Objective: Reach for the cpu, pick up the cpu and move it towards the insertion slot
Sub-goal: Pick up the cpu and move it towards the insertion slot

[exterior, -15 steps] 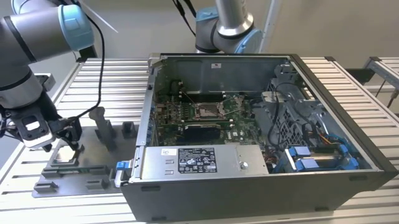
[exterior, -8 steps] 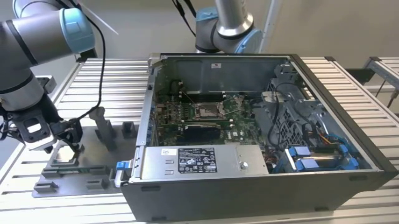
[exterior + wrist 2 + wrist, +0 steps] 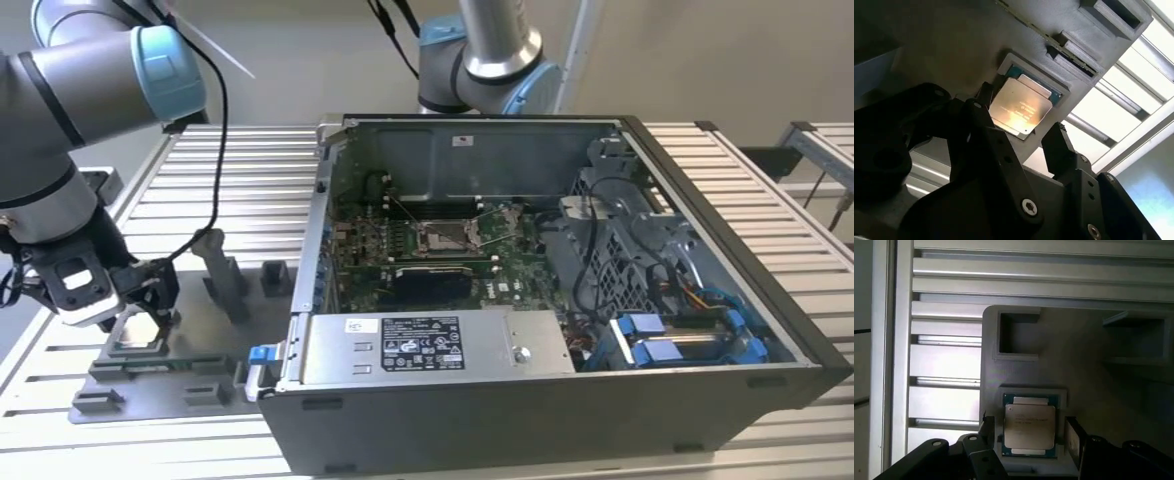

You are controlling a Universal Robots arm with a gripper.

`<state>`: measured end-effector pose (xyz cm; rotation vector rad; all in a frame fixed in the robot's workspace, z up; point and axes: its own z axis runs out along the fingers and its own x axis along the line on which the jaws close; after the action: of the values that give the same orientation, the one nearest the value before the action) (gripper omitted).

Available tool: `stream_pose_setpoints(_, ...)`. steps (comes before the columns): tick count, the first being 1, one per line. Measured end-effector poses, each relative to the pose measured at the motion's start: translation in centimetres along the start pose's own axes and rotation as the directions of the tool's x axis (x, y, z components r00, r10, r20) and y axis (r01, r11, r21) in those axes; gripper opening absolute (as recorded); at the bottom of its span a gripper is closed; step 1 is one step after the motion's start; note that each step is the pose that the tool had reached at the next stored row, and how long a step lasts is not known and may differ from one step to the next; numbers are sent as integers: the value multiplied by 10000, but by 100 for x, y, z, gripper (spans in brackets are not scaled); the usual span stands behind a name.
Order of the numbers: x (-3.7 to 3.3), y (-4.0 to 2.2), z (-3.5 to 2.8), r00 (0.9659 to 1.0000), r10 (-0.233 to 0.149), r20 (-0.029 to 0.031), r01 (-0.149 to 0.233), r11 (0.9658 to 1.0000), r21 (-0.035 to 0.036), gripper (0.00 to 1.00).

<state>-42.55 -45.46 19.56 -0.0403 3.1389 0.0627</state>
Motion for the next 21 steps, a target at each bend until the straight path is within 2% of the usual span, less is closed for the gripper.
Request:
stream_pose_setpoints(11, 0, -3, 74, 10000, -60, -3, 60, 10000, 0, 100)
stream_pose_setpoints(21, 0, -4, 88, 10000, -70, -4, 70, 10000, 0, 100)
